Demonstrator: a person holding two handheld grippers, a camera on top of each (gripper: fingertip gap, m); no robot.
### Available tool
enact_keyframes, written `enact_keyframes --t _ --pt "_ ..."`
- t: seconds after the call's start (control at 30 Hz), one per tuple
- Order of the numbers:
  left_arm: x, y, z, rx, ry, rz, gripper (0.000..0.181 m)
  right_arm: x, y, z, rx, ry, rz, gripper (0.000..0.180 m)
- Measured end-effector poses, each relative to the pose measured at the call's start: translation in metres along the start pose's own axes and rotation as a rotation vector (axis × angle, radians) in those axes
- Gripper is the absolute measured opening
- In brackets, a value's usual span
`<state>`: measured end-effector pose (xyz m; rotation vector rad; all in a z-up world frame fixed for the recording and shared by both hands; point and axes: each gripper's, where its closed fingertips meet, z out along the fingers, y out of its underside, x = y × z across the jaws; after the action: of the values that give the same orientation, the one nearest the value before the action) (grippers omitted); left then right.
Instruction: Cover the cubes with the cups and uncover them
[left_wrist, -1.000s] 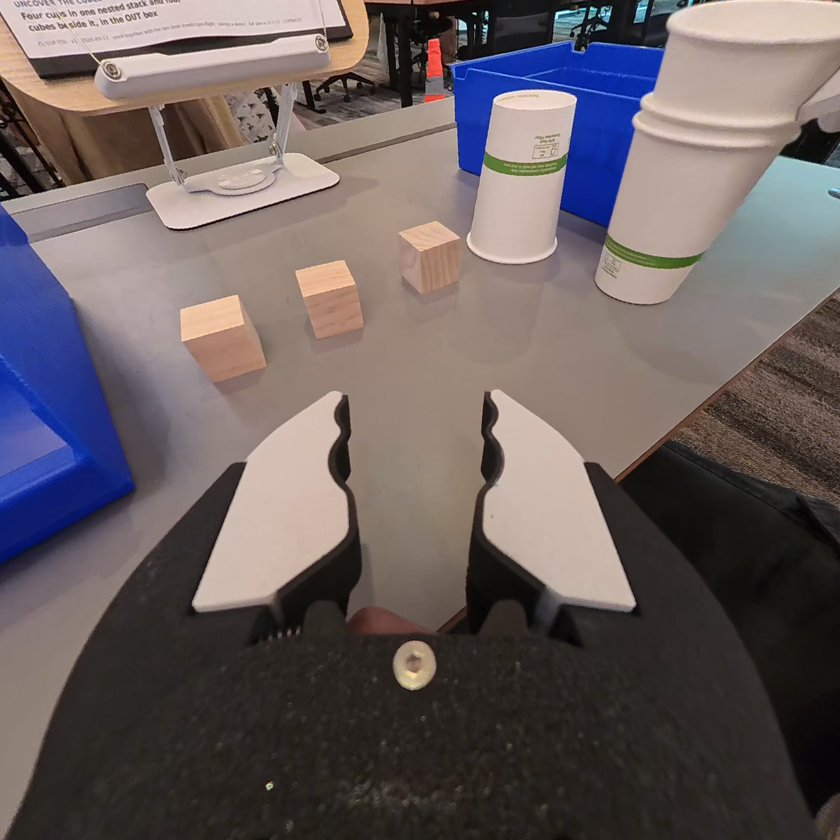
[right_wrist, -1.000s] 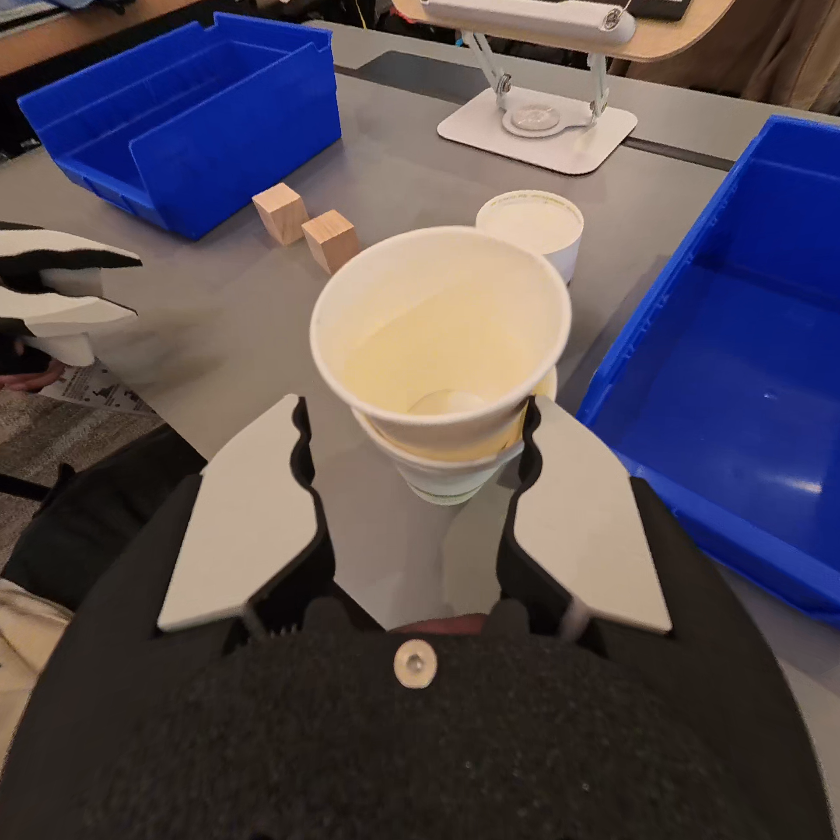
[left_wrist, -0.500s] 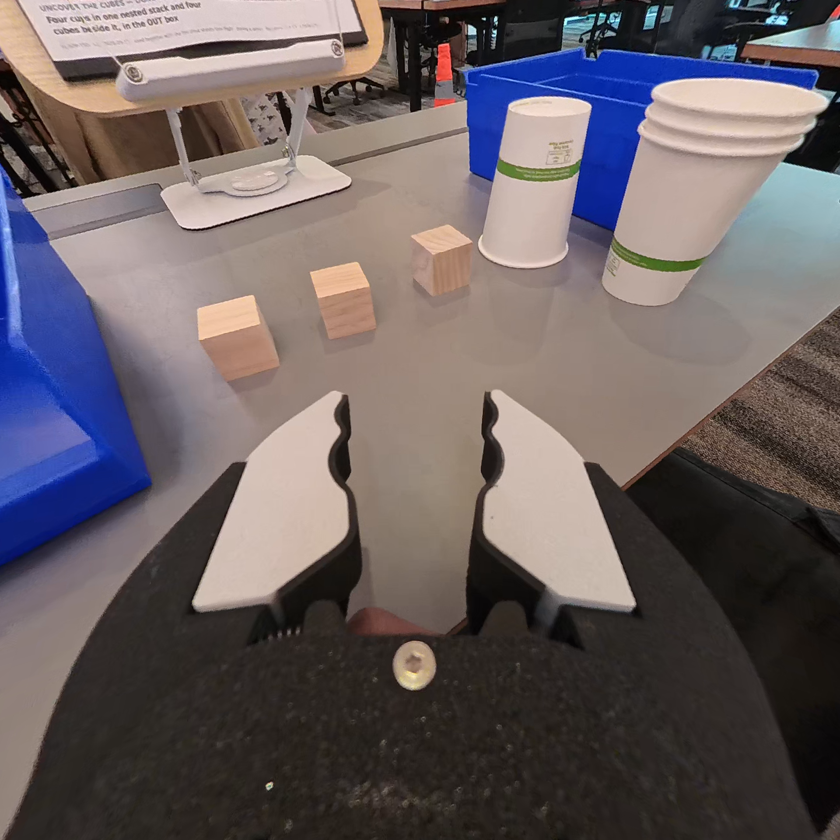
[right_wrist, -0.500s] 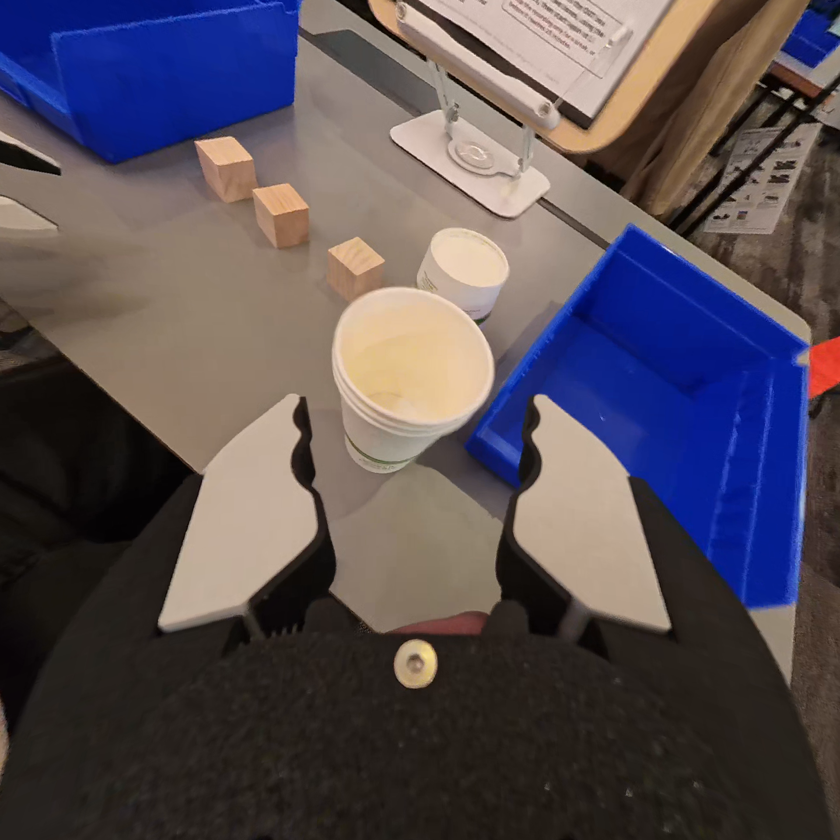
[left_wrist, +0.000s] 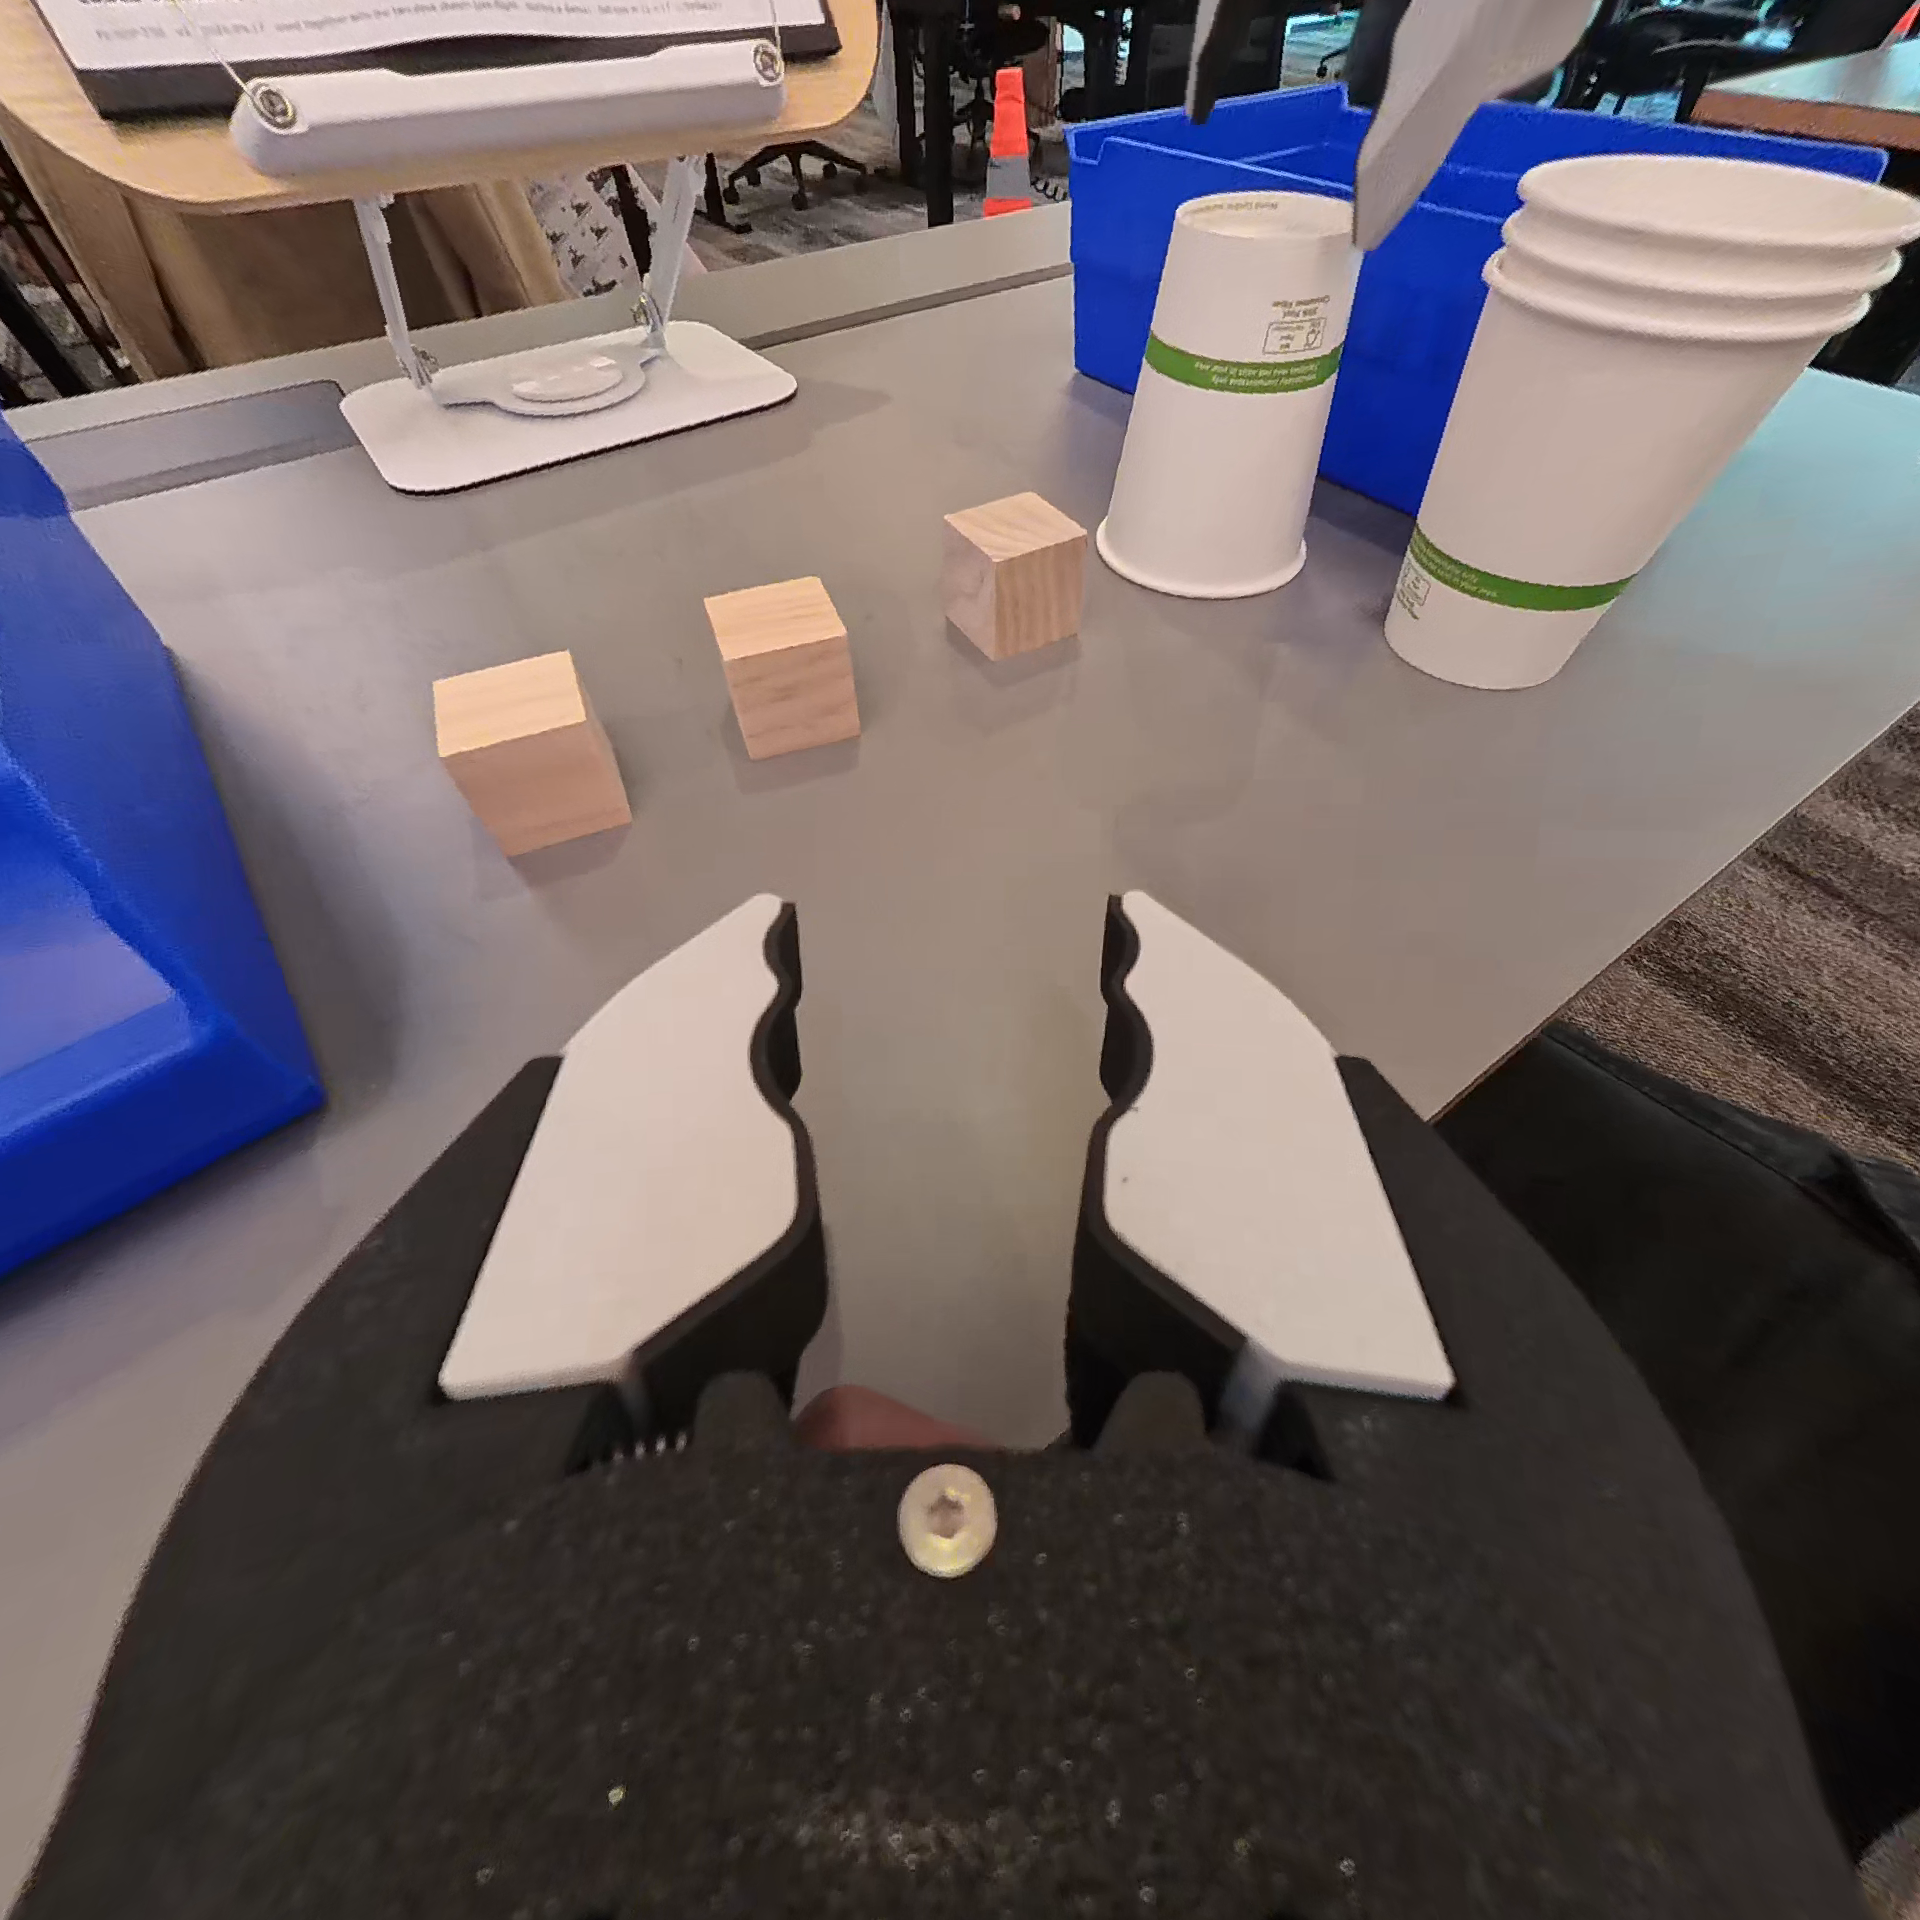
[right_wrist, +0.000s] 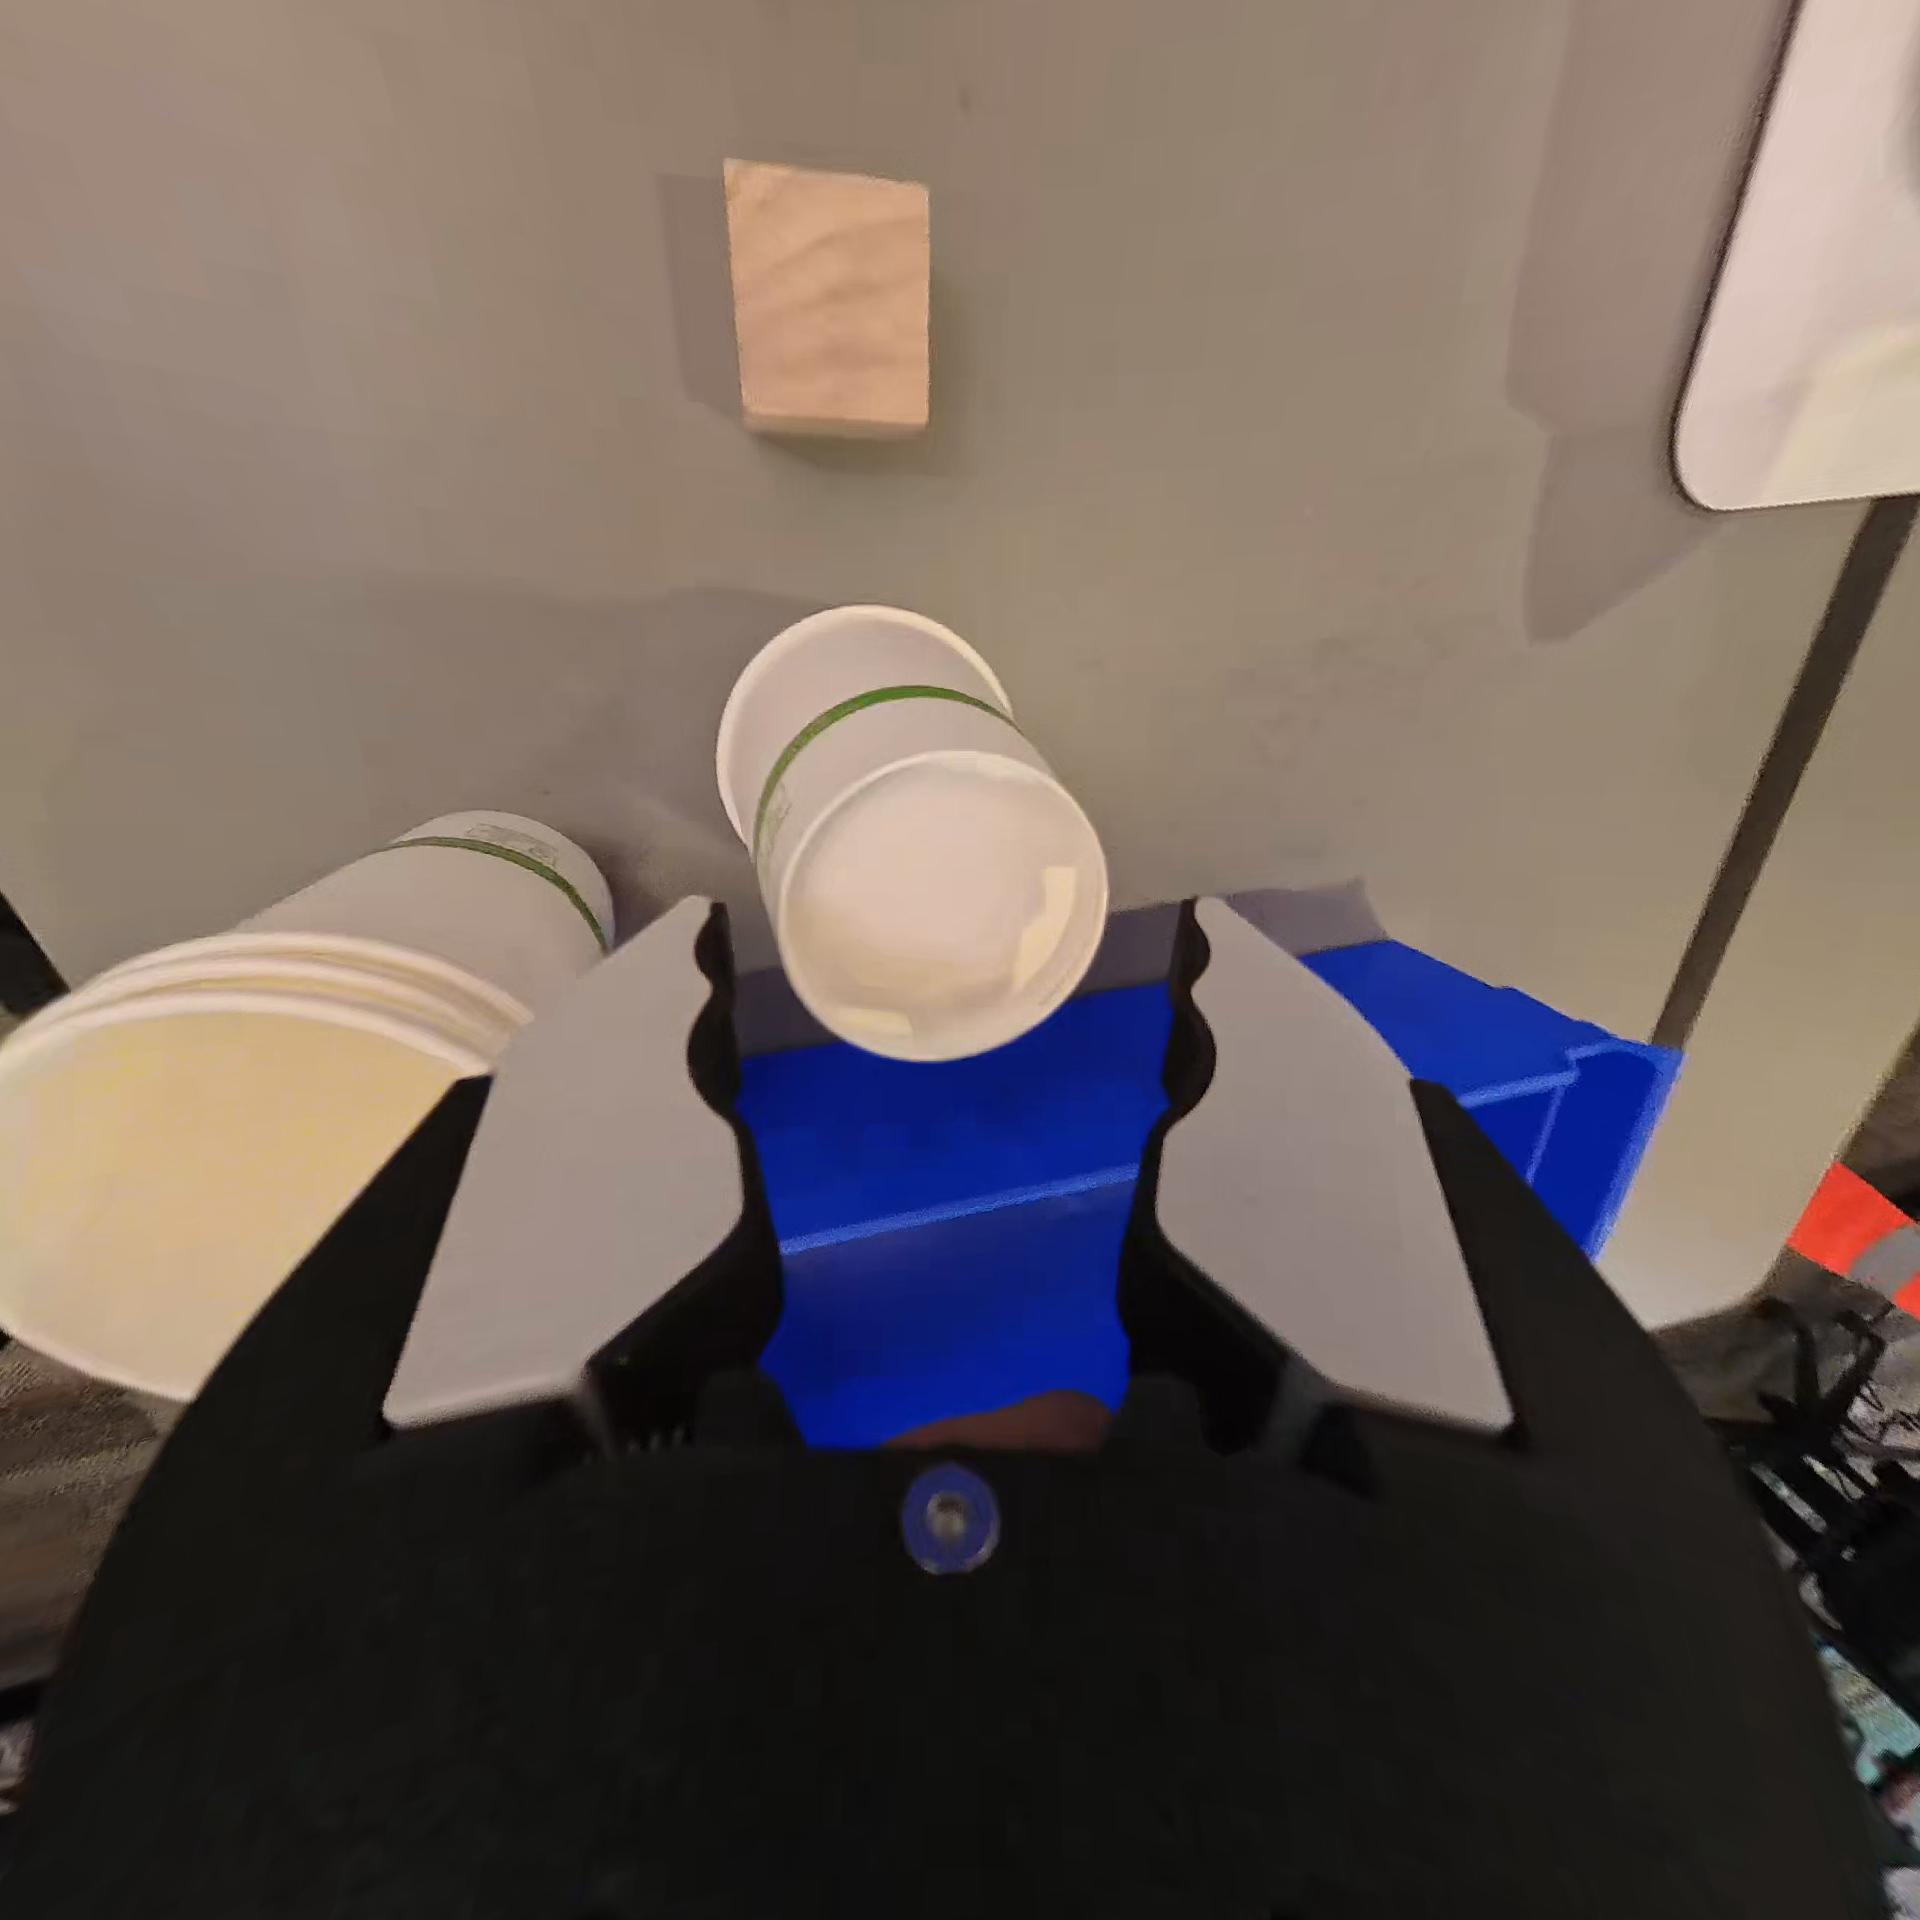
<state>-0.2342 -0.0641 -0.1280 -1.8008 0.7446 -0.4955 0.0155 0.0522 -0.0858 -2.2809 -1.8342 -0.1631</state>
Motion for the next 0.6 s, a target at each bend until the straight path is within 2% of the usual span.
enact_keyframes --t 0.03,0.23,0.4,0.5,0.6 --pt "-0.001 0.001 -0.001 -0.002 -0.002 -0.003 0.055 0.0 0.0 0.006 -0.003 -0.021 -0.007 0.08" --pt "-0.002 0.003 -0.003 -0.008 0.022 -0.034 0.056 -0.001 0.005 0.028 -0.044 -0.066 -0.067 0.075" --pt "-0.002 0.005 0.001 -0.021 0.029 -0.033 0.056 0.0 0.001 0.03 -0.006 -0.071 -0.062 0.075" --pt "-0.001 0.006 0.004 -0.028 0.039 -0.04 0.056 -0.001 0.008 0.024 -0.003 -0.085 -0.019 0.075" --pt "0.001 0.007 0.006 -0.034 0.048 -0.041 0.056 0.0 0.009 0.002 0.068 -0.073 0.025 0.074"
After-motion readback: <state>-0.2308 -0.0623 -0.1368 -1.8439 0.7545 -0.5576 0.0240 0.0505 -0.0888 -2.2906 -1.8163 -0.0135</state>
